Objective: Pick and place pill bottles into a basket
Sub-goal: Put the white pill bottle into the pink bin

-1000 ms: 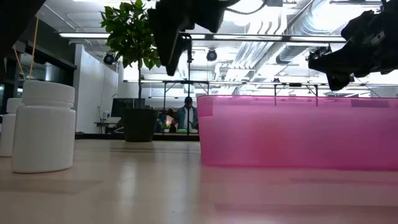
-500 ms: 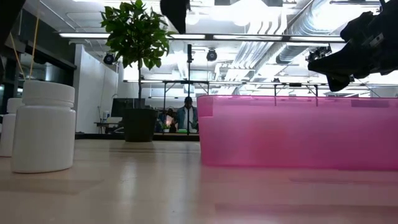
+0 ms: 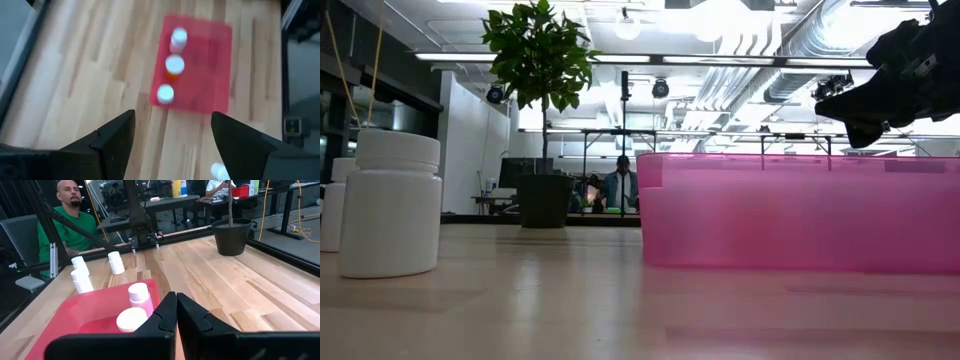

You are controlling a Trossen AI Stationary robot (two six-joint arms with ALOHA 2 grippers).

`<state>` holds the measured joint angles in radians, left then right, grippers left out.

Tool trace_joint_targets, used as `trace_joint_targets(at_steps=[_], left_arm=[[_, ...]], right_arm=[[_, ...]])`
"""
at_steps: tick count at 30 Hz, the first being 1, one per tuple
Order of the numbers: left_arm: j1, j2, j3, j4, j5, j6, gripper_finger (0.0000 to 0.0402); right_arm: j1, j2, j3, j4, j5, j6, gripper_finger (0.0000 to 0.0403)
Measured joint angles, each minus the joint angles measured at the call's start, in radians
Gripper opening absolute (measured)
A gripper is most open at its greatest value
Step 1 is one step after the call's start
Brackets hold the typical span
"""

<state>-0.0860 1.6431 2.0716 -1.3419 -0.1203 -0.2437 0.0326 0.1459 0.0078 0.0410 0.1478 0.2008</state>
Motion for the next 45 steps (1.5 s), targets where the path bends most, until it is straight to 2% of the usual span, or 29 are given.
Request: trace_joint_targets(at_steps=[3,5,7,12,16,21,26,29,32,36,42,45], left_arm=[[0.0,-0.079,-0.016,0.035,-0.058,-0.009,0.0294],[0.0,-0.149,-0.076,0.095,-0.088,-0.014,0.0294],[0.0,-0.219,-0.179,0.201,-0.107,-0.004,0.0294],[0.0,-0.42,-0.542,0.465,-0.113,-0.021,0.0294],[0.0,-0.603,-0.813,0.566,-0.127,-0.156,0.0294],[0.0,-0.865,-1.106,0.531,-0.136,-0.408,0.0294],[-0.001,-1.132,-1.309,0.54,-0.129,-0.611,0.0294],[0.0,-1.24,-1.387,0.576,-0.159,-0.645,0.0294],[0.001,-1.3,-1.451,0.623,-0.184,-0.635,0.0294],[0.0,-1.32,-1.506,0.643,-0.181,-0.566,0.0294],[0.0,-1.291,-1.577,0.636,-0.076,-0.381,0.0294],[0.001,-1.274,-1.582,0.648,-0.125,-0.417,0.0294]], right_arm=[[0.0,0.0,0.0,0.0,0.0,0.0,0.0003],[0.0,0.0,0.0,0.0,0.0,0.0,0.0004],[0.0,0.003,0.0,0.0,0.0,0.0,0.0002],[0.0,0.013,0.0,0.0,-0.001,0.005,0.0004],[0.0,0.016,0.0,0.0,-0.001,0.005,0.0002],[0.0,0.016,0.0,0.0,-0.001,0.006,0.0004],[0.0,0.017,0.0,0.0,0.0,0.002,0.0001],[0.0,0.017,0.0,0.0,0.0,0.001,0.0003],[0.0,0.017,0.0,0.0,0.0,0.003,0.0003],[0.0,0.017,0.0,0.0,0.001,0.005,0.0002],[0.0,0.017,0.0,0.001,0.011,0.007,0.0001],[0.0,0.017,0.0,0.001,0.011,0.007,0.0002]])
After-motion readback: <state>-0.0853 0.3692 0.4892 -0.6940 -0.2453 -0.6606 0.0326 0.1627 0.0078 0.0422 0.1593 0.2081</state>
